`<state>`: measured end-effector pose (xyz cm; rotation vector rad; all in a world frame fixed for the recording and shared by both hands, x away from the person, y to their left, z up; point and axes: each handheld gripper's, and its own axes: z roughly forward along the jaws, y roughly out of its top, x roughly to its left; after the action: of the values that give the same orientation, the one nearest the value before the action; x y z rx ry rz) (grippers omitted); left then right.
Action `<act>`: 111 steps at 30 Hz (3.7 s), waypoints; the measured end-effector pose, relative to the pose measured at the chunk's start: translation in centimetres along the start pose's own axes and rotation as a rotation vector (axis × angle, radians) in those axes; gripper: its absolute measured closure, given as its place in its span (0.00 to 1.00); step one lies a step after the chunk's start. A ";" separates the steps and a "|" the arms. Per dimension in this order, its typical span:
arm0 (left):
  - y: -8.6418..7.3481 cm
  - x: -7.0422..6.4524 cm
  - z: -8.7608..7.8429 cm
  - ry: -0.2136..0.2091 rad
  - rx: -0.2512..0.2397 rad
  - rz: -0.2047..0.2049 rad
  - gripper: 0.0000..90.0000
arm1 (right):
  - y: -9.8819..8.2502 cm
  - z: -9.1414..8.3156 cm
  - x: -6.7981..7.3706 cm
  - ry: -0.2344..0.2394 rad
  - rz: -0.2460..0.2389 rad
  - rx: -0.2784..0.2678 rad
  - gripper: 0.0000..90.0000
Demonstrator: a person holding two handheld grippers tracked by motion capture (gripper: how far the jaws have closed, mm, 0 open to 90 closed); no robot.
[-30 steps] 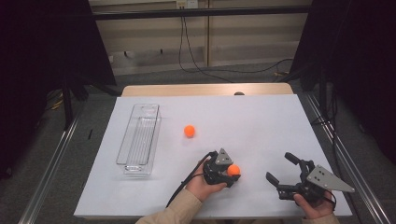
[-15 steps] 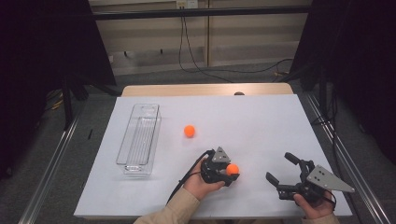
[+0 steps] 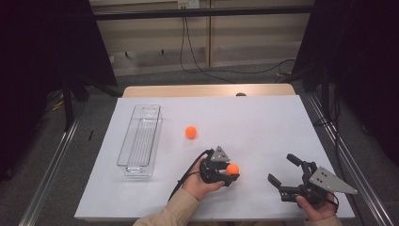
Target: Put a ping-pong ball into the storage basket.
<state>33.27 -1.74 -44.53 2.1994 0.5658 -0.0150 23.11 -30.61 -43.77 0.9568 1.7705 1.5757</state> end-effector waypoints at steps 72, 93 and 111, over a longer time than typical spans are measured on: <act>0.5 3.1 -5.1 0.046 -0.015 -0.069 0.56 | 0.0 0.0 0.0 -0.002 0.004 0.000 0.05; 0.4 4.1 -6.4 0.065 -0.017 -0.084 0.56 | 0.0 0.0 0.0 -0.001 0.005 0.000 0.05; 0.3 4.8 -7.4 0.079 -0.010 -0.091 0.56 | 0.0 0.0 0.0 -0.001 0.005 0.000 0.05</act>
<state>36.36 5.44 -40.47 2.1707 0.7080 0.0273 23.10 -30.64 -43.80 0.9627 1.7684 1.5785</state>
